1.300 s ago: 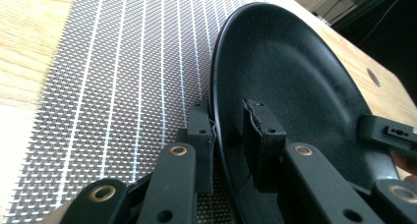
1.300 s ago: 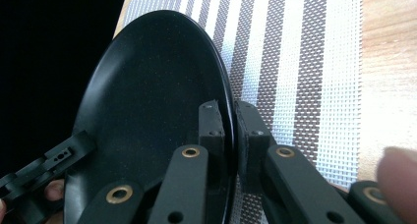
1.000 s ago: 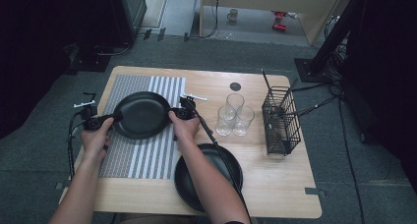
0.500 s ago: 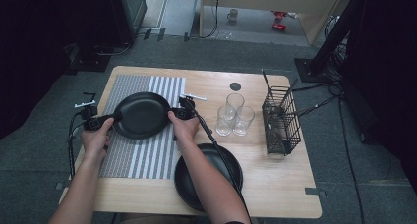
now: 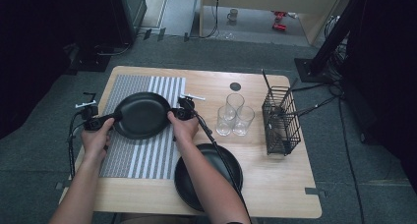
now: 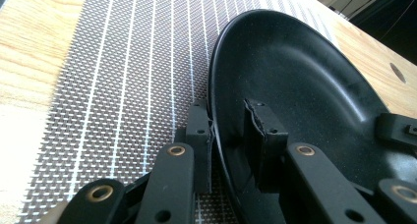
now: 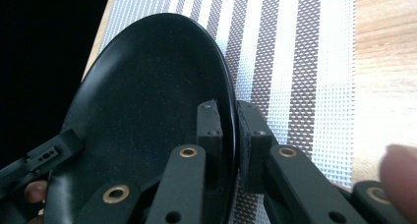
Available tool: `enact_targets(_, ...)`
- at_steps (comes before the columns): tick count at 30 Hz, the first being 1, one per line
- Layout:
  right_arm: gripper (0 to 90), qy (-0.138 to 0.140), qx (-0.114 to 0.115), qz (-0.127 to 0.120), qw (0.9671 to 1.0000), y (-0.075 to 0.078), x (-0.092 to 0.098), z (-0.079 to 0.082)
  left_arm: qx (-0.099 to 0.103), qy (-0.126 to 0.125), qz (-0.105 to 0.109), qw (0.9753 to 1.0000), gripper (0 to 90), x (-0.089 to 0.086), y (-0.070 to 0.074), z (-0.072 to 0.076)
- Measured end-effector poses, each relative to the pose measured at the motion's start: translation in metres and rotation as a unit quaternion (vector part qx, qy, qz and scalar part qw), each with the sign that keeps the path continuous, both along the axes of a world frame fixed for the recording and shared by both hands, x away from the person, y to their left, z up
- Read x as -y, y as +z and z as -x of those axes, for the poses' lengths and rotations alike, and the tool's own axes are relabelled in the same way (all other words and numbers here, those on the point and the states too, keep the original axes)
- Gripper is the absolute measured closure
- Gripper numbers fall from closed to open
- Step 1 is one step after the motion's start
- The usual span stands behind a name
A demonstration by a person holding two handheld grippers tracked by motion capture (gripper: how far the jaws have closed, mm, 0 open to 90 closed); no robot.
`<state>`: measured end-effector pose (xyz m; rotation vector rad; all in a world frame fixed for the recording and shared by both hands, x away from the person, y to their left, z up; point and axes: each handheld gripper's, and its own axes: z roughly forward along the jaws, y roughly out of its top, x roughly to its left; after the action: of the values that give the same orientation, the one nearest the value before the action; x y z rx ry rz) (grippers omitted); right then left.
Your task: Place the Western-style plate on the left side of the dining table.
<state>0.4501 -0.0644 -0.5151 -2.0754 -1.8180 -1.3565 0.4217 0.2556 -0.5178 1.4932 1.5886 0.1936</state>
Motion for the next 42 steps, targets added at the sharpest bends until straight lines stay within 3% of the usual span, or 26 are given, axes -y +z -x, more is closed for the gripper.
enact_targets(8,82.5,0.002,-0.006,0.010,0.9999,0.003,0.001,0.003,-0.001,-0.004,0.003,1.0000,75.4,0.000,0.000,0.000)
enact_targets(13,82.0,0.004,0.003,0.016,0.9999,0.002,0.000,0.004,0.000,-0.003,-0.003,1.0000,75.0,0.001,0.000,0.000)
enact_targets(20,76.6,0.008,0.044,0.048,0.9978,0.007,-0.002,0.008,0.006,-0.006,-0.023,0.9997,71.2,0.005,0.001,0.002)
enact_targets(23,72.8,0.001,0.069,0.068,0.9953,0.013,-0.001,0.012,0.007,-0.009,-0.023,0.9997,67.8,0.006,0.000,0.002)
enact_targets(24,70.0,0.002,0.085,0.085,0.9927,0.017,0.000,0.016,0.008,-0.010,-0.022,0.9997,65.9,0.006,0.000,0.002)
enact_targets(27,66.4,0.010,0.106,0.107,0.9886,0.023,0.002,0.021,0.012,-0.011,-0.023,0.9996,63.4,0.007,0.000,0.002)
enact_targets(29,65.9,0.015,0.123,0.110,0.9862,0.026,0.005,0.025,0.012,-0.010,-0.025,0.9996,62.4,0.008,0.000,0.003)
enact_targets(33,64.7,0.017,0.139,0.095,0.9856,0.030,0.008,0.034,0.016,-0.010,-0.033,0.9993,61.1,0.010,0.001,0.004)
enact_targets(39,63.1,0.048,0.172,0.115,0.9771,0.041,0.009,0.057,0.020,-0.009,-0.043,0.9988,59.6,0.012,0.001,0.005)
enact_targets(41,62.3,0.051,0.174,0.117,0.9765,0.042,0.009,0.060,0.021,-0.007,-0.045,0.9987,59.3,0.012,0.001,0.005)
enact_targets(42,60.6,0.060,0.179,0.119,0.9748,0.044,0.009,0.065,0.021,-0.006,-0.046,0.9987,59.1,0.012,0.001,0.006)
